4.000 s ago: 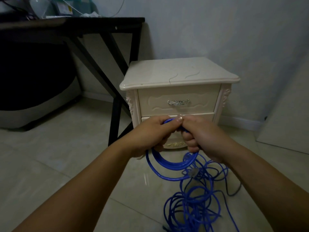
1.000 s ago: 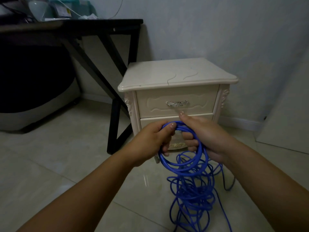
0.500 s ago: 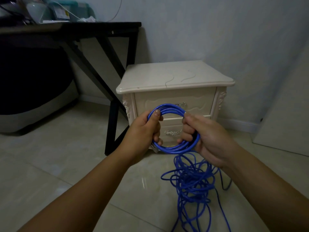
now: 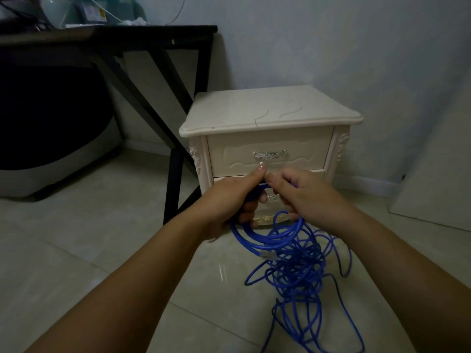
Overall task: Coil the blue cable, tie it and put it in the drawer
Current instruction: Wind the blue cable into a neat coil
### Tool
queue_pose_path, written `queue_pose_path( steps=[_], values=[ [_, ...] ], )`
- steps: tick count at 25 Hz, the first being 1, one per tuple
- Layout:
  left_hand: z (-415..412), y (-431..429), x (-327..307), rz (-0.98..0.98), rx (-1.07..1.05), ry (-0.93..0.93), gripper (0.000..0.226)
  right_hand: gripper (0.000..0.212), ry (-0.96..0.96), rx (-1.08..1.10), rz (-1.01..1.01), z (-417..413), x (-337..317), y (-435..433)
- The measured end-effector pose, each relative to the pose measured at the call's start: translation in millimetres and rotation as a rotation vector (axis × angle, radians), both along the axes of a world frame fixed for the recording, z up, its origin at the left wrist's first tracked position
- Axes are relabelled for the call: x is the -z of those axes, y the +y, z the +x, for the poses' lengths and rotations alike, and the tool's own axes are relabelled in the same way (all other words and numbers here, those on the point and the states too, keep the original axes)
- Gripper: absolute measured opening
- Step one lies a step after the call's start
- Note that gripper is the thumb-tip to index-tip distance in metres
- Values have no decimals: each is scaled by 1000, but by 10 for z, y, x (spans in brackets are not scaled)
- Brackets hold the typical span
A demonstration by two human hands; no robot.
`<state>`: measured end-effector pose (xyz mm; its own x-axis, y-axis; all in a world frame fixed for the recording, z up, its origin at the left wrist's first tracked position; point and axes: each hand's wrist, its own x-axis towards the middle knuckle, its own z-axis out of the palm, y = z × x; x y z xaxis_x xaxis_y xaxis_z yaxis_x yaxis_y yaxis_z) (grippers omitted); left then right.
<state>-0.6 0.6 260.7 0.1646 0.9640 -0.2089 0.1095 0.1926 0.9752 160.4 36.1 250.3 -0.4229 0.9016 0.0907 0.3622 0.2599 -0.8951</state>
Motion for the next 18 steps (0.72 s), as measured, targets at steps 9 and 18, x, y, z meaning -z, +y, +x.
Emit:
queue_pose_path(
  steps=[9,18],
  values=[
    [55,51,53,164,-406,-186,40,30,538,-107,-534,-22,242,-61],
    [49,-23,75,16,-253,-413,40,32,625,96,-405,-89,65,-125]
  ],
)
